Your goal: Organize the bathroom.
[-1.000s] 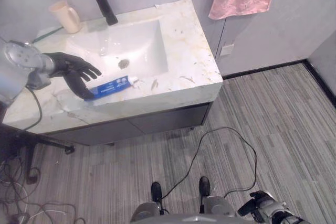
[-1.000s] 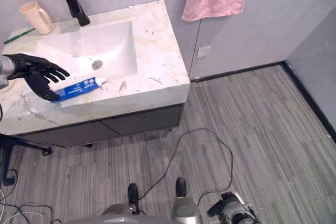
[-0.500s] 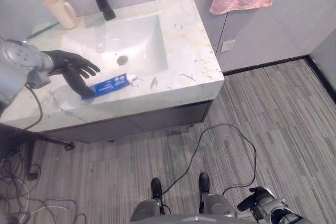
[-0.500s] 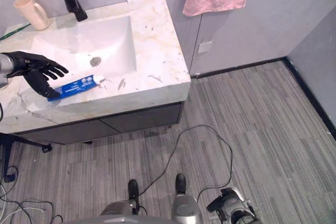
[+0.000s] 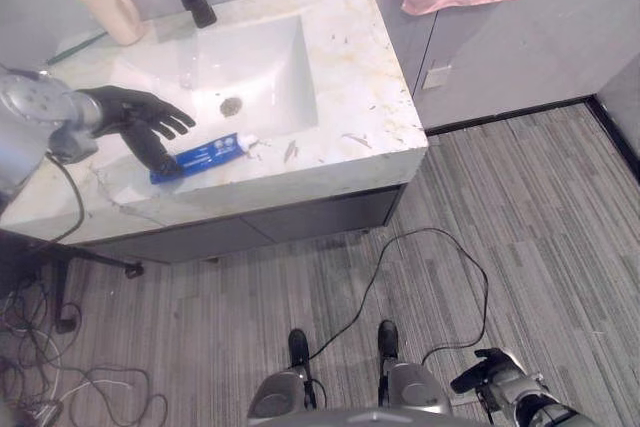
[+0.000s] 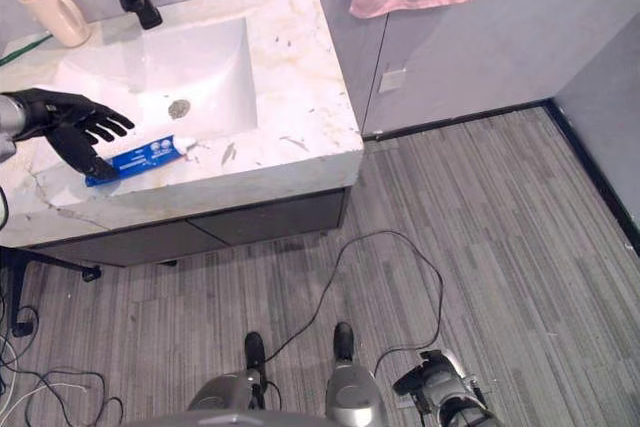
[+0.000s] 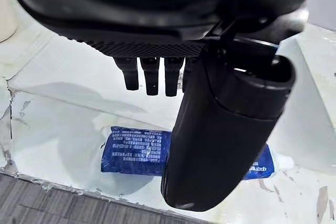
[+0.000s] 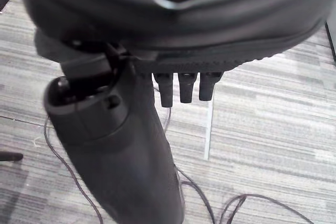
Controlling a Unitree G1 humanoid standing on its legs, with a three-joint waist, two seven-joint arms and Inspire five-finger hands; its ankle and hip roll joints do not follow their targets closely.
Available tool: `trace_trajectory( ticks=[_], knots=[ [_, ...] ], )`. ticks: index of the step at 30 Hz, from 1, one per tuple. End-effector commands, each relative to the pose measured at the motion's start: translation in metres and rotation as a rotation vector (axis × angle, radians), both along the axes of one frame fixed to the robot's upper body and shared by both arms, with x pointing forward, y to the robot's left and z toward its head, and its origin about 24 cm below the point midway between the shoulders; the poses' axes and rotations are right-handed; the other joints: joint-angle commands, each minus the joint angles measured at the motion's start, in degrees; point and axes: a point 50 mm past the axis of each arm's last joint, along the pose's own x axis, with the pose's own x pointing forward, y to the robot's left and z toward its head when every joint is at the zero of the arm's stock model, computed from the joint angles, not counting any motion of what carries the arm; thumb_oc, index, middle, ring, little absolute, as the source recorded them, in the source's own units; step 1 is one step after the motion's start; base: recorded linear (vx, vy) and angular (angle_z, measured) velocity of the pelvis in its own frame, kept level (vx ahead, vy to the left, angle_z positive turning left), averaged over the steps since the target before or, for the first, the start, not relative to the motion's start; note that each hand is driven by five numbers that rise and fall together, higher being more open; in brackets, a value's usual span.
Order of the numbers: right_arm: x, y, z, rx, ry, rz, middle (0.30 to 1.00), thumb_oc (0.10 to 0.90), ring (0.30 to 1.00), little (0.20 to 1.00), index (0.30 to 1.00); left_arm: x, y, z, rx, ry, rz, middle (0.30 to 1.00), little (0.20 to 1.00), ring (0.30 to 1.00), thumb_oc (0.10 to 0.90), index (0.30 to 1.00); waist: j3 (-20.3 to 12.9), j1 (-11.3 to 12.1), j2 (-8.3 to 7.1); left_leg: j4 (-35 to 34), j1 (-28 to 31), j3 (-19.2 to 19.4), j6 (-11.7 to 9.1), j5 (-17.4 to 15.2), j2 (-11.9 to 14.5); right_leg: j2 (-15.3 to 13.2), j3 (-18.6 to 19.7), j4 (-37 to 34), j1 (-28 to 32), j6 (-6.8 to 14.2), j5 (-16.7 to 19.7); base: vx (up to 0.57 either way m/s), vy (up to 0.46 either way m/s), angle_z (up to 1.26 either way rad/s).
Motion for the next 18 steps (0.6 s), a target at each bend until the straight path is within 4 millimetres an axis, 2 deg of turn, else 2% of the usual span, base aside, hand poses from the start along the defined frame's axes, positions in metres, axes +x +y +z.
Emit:
trace_trajectory(
  ticks=[1, 18],
  knots=[
    [-0.016, -0.039, 0.013, -0.104, 0.004, -0.065, 0.900, 0.800, 0.900, 0.900, 0.900, -0.021, 0.026, 0.051, -0.010, -0.216, 0.111, 0.900, 0.900, 0.900, 0.800, 0.900, -4.2, -0.6, 0.31, 12.9, -5.1, 2.4, 1.7, -2.8, -1.1, -1.4, 3.5, 7.6, -3.5, 3.8, -7.1, 0.00, 0.000, 0.00],
    [-0.018, -0.043, 0.014, -0.113, 0.005, -0.080, 0.900, 0.800, 0.900, 0.900, 0.900, -0.028, 0.038, 0.043, -0.018, -0.186, 0.144, 0.900, 0.900, 0.900, 0.800, 0.900, -3.8, -0.3, 0.69, 13.7, -5.2, 2.2, 1.8, -2.7, -1.4, -1.5, 3.3, 7.8, -3.1, 3.7, -7.4, 0.00, 0.000, 0.00]
  ],
)
